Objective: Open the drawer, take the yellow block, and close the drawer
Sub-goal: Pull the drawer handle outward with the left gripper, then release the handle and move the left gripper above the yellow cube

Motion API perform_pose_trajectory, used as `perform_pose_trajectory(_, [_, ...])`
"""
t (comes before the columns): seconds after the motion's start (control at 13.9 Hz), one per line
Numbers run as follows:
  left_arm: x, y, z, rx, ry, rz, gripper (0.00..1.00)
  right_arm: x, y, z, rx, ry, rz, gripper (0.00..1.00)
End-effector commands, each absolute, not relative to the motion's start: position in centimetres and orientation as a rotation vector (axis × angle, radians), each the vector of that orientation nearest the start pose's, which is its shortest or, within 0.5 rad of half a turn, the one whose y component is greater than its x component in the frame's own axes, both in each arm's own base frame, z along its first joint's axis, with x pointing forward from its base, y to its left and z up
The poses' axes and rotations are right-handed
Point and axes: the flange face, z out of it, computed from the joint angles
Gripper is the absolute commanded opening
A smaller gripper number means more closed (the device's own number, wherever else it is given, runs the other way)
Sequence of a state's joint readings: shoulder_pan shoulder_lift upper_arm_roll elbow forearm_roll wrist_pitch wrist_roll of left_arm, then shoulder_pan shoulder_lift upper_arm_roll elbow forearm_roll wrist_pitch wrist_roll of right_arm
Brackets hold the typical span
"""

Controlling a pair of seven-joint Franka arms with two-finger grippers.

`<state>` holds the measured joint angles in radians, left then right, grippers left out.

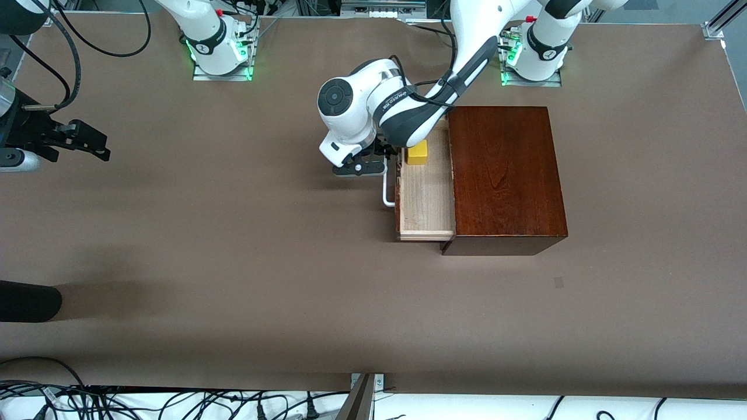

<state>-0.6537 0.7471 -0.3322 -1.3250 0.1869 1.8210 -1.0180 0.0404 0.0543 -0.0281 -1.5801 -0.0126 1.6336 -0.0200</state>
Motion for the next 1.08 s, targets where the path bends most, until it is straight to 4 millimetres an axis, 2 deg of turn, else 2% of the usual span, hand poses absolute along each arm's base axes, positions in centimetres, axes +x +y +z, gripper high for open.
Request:
perform_pose_trajectory(0.0, [44.1,-56.5,30.6,-2.937,-0.033,0.183,1.00,57.7,0.5,59.9,-3.150,-0.059,-0.019,1.00])
perform_pose_trajectory(0.14, [43.8,-56.4,30.8,-2.918,-0.027,0.190,1.00,57.6,0.3,59.9,-3.138,-0.050,-0.010,1.00])
perform_pose_trajectory(0.43, [43.3,-56.2,33.8,-2.922,-0.026,0.190,1.00,57.5,0.1,59.9,-3.138,-0.043,-0.007,1.00])
perform_pose_trajectory(0.65, [43.1,-55.4,40.4,-2.968,-0.045,0.106,1.00,57.5,0.0,60.0,-3.138,-0.041,-0.007,1.00])
perform_pose_trajectory(0.79, [43.5,-53.6,44.1,-2.962,-0.084,0.092,1.00,57.5,0.0,60.0,-3.138,-0.041,-0.007,1.00])
perform_pose_trajectory(1.01, [48.4,-47.5,49.0,-3.037,-0.263,0.139,1.00,57.5,0.0,60.0,-3.137,-0.038,-0.010,1.00])
